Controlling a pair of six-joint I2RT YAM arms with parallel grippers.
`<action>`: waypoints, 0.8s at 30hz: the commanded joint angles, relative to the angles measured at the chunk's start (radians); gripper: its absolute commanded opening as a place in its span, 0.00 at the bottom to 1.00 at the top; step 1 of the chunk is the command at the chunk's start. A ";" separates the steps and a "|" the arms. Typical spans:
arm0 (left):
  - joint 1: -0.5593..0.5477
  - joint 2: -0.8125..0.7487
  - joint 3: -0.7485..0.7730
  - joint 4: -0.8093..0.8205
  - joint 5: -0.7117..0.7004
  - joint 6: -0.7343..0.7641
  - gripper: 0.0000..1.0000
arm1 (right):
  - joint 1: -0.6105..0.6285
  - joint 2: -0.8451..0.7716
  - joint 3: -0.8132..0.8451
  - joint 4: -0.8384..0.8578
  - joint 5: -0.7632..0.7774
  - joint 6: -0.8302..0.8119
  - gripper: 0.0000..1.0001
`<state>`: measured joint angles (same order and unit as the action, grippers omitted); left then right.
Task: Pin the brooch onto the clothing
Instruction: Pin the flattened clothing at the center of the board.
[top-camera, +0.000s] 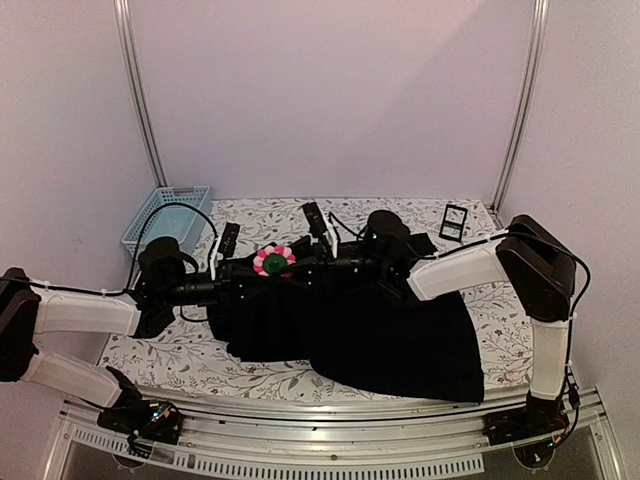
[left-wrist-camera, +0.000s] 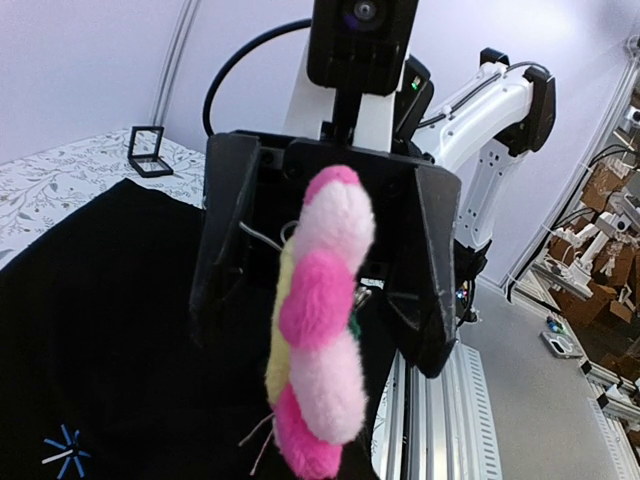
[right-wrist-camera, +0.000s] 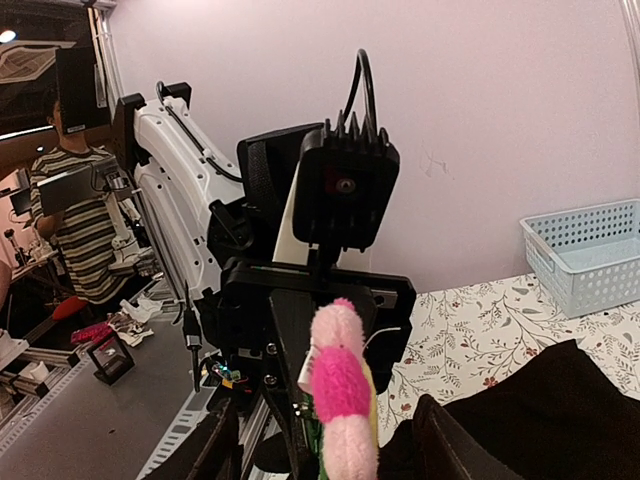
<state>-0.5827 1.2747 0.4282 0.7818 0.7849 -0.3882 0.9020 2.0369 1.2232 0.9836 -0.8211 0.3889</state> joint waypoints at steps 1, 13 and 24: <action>-0.013 -0.015 0.008 0.021 0.010 0.024 0.00 | -0.006 -0.025 -0.016 -0.025 0.009 -0.020 0.54; -0.013 -0.006 0.015 0.010 0.008 0.030 0.00 | -0.016 -0.015 0.003 -0.060 0.006 -0.021 0.42; -0.012 -0.008 0.020 -0.007 0.004 0.035 0.00 | -0.018 -0.004 0.001 -0.068 -0.005 -0.014 0.34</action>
<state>-0.5827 1.2747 0.4286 0.7761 0.7849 -0.3676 0.8932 2.0350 1.2194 0.9367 -0.8207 0.3782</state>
